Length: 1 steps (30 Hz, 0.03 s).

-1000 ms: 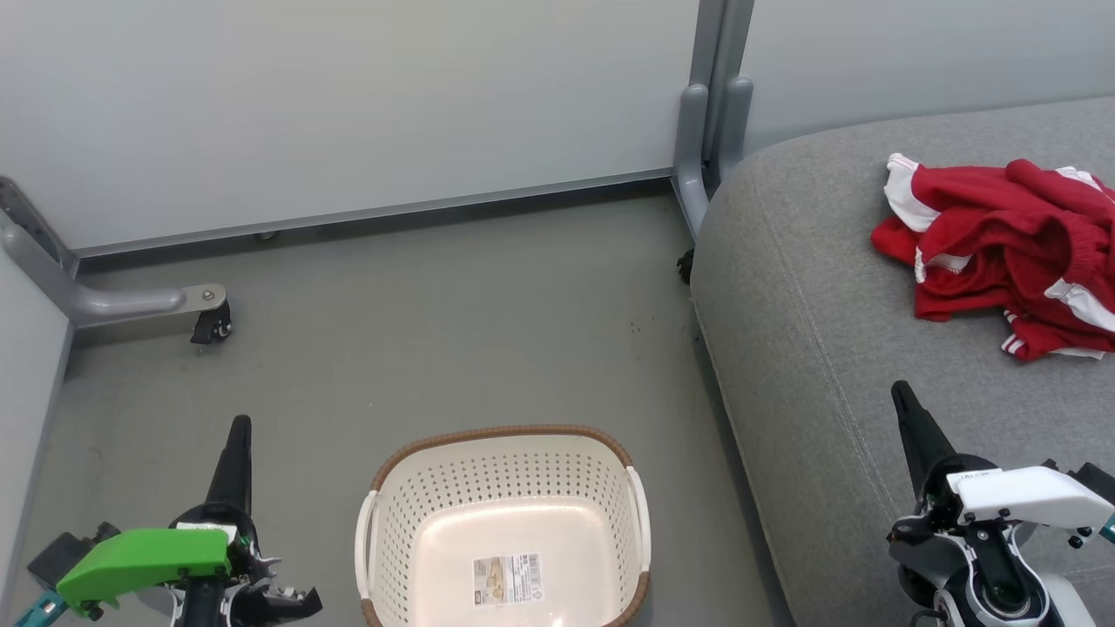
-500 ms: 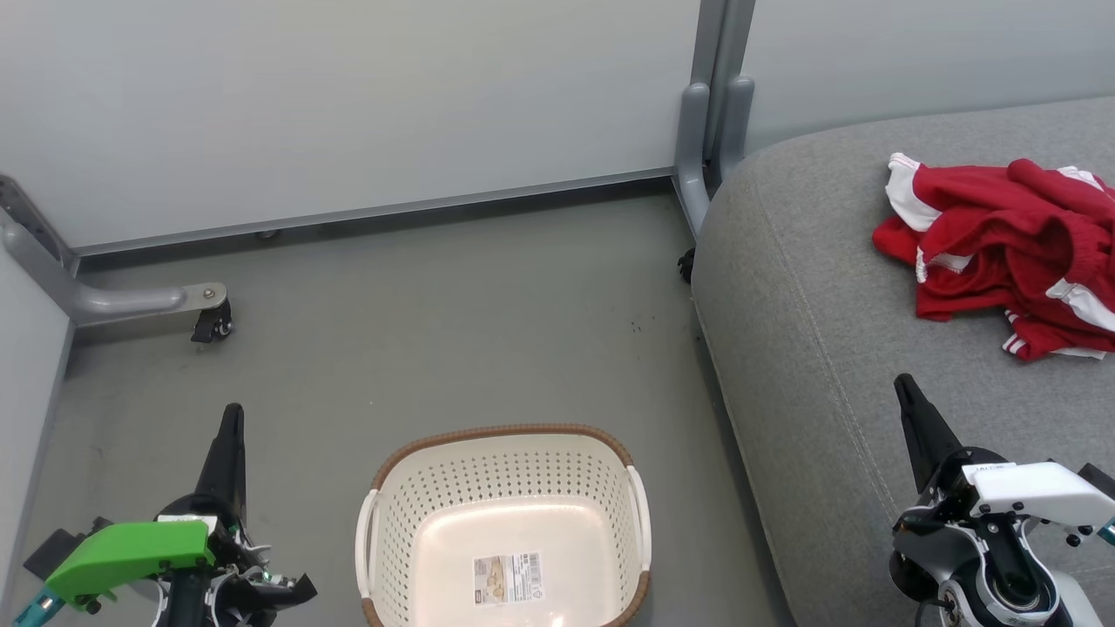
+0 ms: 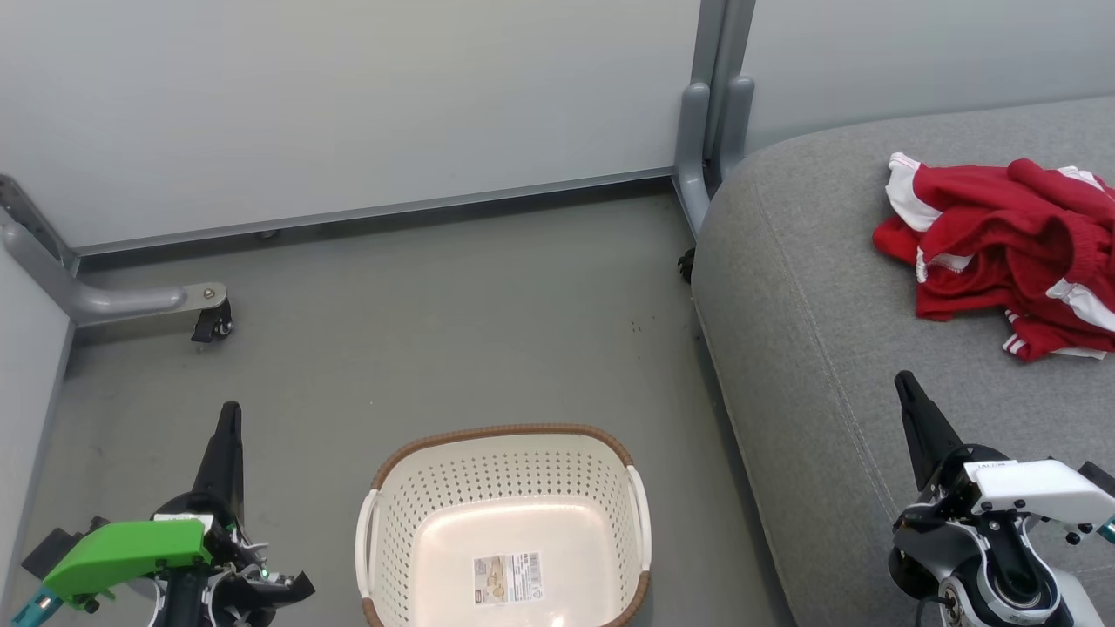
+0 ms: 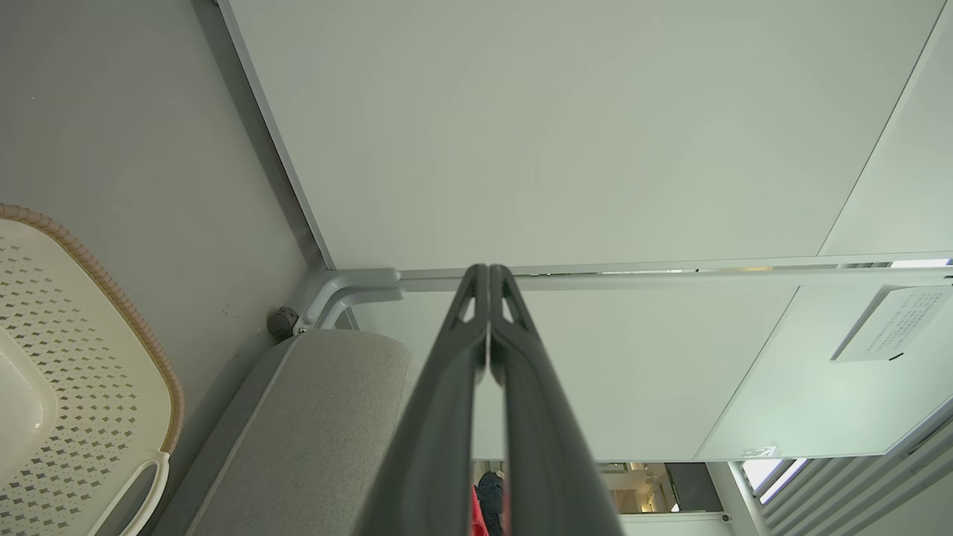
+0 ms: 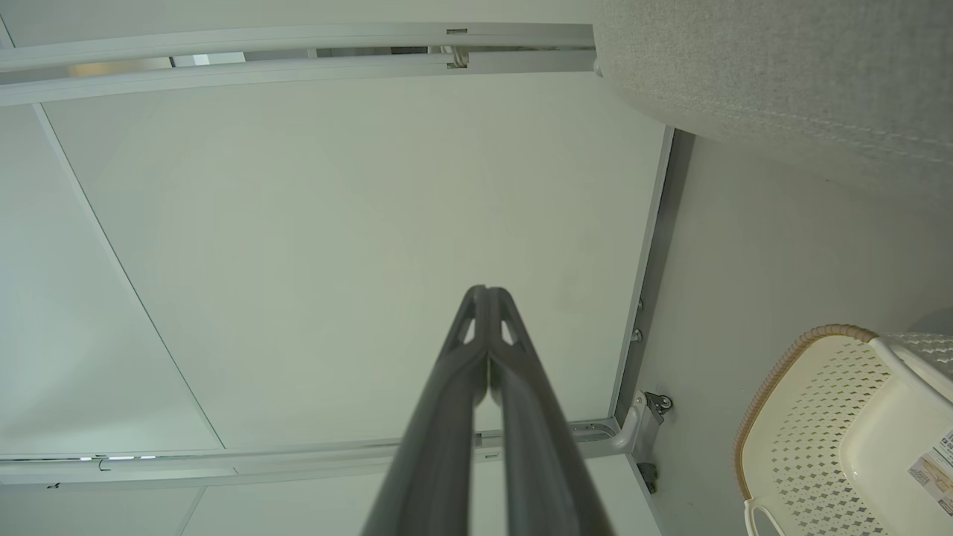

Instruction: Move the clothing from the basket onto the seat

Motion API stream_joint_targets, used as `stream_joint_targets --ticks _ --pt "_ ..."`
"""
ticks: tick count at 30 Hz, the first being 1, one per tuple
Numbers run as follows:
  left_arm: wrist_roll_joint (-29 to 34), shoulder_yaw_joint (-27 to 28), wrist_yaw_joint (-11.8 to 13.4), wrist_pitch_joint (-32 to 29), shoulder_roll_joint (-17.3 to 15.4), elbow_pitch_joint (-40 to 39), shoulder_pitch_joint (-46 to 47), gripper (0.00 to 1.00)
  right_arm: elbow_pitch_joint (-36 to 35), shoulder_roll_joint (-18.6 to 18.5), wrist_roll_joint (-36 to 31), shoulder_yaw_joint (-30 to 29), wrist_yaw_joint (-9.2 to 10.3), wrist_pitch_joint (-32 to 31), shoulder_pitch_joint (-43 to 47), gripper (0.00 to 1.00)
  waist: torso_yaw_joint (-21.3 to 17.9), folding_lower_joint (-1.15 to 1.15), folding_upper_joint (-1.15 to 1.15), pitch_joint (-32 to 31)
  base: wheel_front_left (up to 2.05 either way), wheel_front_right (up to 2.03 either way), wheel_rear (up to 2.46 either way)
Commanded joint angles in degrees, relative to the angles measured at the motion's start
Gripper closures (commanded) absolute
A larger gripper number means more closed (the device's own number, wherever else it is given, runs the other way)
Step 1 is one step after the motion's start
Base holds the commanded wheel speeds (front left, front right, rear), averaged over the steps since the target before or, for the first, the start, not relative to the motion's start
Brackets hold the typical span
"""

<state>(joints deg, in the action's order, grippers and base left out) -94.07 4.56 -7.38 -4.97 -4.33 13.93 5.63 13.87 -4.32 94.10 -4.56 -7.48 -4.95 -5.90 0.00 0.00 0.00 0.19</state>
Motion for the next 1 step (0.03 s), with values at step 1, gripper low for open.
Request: stream_joint_targets --ticks 1 --pt "0.2 0.2 -0.3 -0.2 0.1 0.1 0.9 1.0 0.1 0.0 -0.1 -0.1 -0.02 -0.2 -0.4 1.0 0.0 0.0 0.0 0.0 0.0 0.0 0.0"
